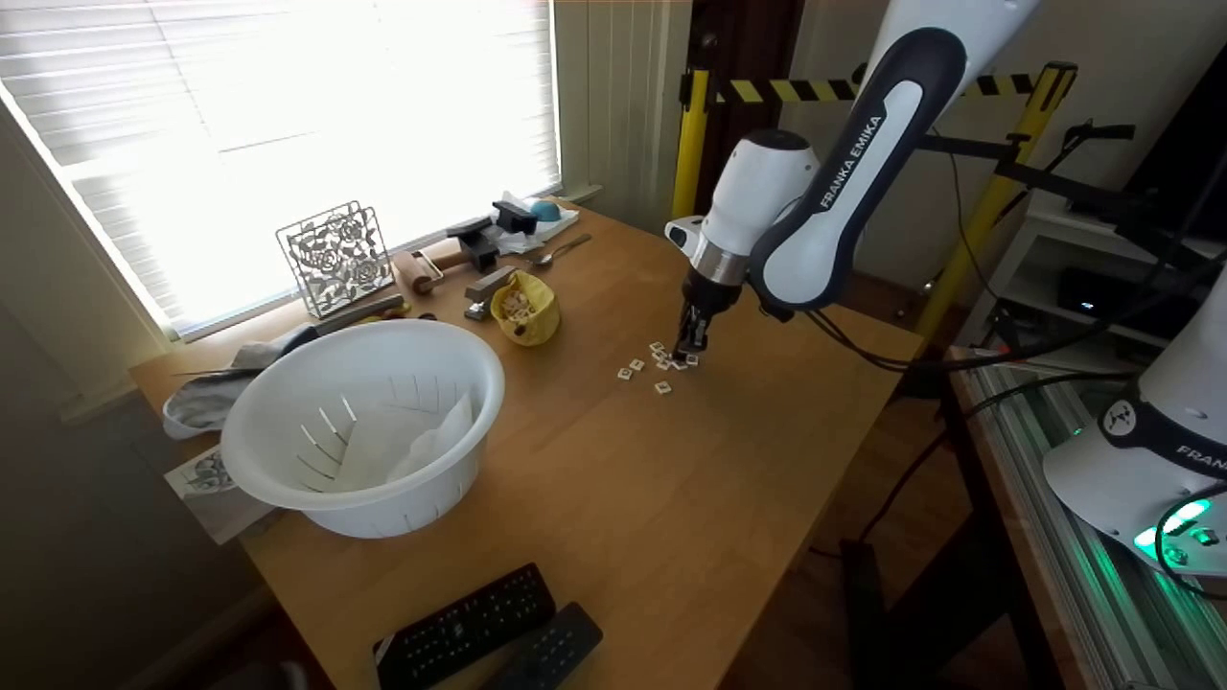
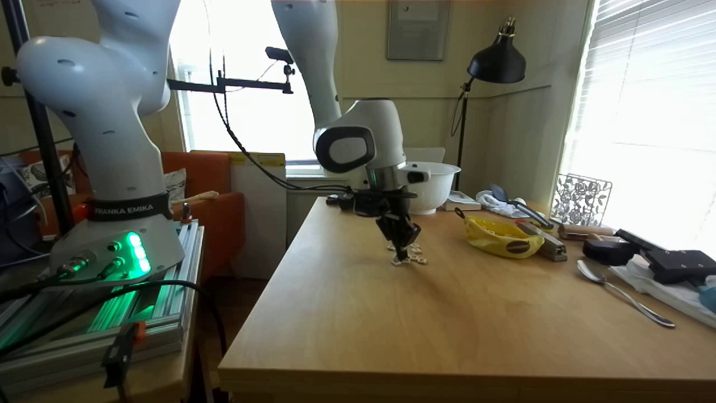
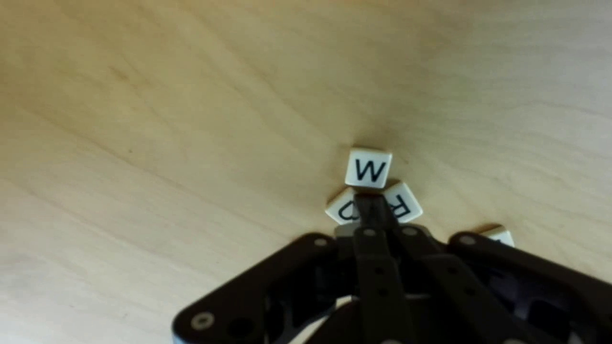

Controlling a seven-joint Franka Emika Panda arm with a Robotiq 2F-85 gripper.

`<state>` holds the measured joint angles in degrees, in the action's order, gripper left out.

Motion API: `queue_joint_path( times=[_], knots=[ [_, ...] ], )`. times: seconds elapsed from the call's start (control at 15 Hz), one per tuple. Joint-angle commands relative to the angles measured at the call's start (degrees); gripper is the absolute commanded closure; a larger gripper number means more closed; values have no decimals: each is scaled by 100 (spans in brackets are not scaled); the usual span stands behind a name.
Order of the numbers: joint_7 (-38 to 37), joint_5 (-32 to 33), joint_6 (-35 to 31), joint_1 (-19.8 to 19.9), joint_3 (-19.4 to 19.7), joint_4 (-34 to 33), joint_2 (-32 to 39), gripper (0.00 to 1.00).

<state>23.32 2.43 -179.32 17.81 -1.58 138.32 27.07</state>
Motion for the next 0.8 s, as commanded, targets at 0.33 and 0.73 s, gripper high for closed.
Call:
queue_joint_path(
  times=[0.33, 0.73],
  knots=[
    [-602, 144, 247, -368, 295, -22, -86, 100],
    [-674, 115, 172, -300, 137, -16, -192, 100]
  ],
)
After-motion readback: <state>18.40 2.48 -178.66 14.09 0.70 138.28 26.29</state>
